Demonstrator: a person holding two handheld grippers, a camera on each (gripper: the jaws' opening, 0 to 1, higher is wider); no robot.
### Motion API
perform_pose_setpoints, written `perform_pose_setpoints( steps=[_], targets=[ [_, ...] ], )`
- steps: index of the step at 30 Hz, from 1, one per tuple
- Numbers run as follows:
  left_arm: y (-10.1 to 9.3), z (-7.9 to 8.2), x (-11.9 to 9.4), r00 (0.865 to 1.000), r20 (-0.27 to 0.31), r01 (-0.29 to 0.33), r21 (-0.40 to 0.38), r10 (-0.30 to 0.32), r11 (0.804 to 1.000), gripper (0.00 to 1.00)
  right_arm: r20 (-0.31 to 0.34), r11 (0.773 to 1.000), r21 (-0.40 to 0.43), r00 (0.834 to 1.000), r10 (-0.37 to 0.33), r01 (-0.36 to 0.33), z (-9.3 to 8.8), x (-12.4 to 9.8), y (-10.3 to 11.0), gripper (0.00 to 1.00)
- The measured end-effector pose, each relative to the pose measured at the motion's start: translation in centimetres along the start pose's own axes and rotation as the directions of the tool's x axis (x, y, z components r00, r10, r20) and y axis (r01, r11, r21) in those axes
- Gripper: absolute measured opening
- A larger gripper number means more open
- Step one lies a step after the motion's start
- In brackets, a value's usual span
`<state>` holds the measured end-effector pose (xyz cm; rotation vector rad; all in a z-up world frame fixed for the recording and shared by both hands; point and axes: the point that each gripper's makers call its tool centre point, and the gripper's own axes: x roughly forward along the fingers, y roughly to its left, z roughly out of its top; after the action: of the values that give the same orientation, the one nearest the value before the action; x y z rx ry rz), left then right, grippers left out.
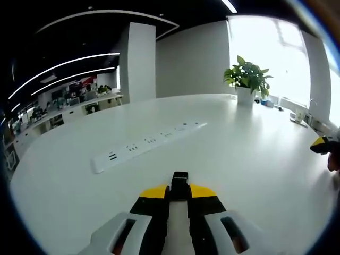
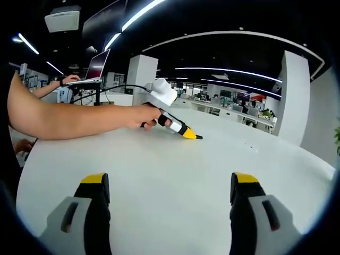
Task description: Snap the two parts of the plastic buckle together until the buckle closes and remains connected.
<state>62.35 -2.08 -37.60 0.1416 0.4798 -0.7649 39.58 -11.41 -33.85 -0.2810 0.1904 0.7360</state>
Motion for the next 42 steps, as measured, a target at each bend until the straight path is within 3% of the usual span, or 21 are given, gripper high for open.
perform_pose_setpoints(
  steps=[14, 16, 19, 21, 22, 24, 31, 42],
  targets=[
    [0.1, -0.1, -0.3, 1.0, 0.009, -0.007, 0.019, 0.007, 1.0, 0.13, -0.01, 1.0, -0.02, 1.0, 0.0, 0.0, -0.2, 0.1, 0.1, 0.93],
    [0.1, 0.0, -0.2, 1.0, 0.014, -0.011, 0.035, 0.01, 0.999, 0.32, -0.013, 1.0, -0.027, 1.0, 0.0, 0.0, -0.2, 0.1, 0.2, 0.93],
    [-0.7, 0.2, 0.5, 0.999, 0.026, 0.021, 0.024, -0.021, 0.999, 0.89, -0.014, 1.0, -0.03, 1.0, -0.002, 0.002, -0.2, 0.1, 0.2, 0.93],
    [-1.1, 0.6, 0.7, 0.999, 0.034, 0.029, 0.026, -0.029, 0.999, 1.0, -0.012, 1.0, -0.031, 1.0, -0.005, 0.004, -0.2, 0.1, 0.1, 0.93],
    [-1.8, 0.9, 0.7, 0.997, 0.047, 0.063, -0.009, -0.063, 0.998, 1.0, -0.012, 1.0, -0.03, 1.0, -0.005, 0.004, -0.2, 0.1, 0.1, 0.93],
    [-1.6, 1.3, 0.3, 0.997, 0.049, 0.067, -0.044, -0.065, 0.997, 1.0, -0.013, 1.0, -0.031, 1.0, -0.005, 0.005, -0.2, 0.1, 0.1, 0.93],
    [-0.3, 1.7, -0.1, 0.998, 0.055, 0.029, -0.045, -0.026, 0.999, 1.0, -0.01, 0.999, -0.032, 1.0, -0.005, 0.005, -0.1, 0.1, 0.2, 0.93],
    [-0.3, 2.4, -0.7, 0.995, 0.099, 0.031, -0.044, -0.027, 0.999, 1.0, -0.015, 0.999, -0.042, 1.0, -0.006, 0.006, -0.2, 0.2, 0.1, 0.91]
  ],
)
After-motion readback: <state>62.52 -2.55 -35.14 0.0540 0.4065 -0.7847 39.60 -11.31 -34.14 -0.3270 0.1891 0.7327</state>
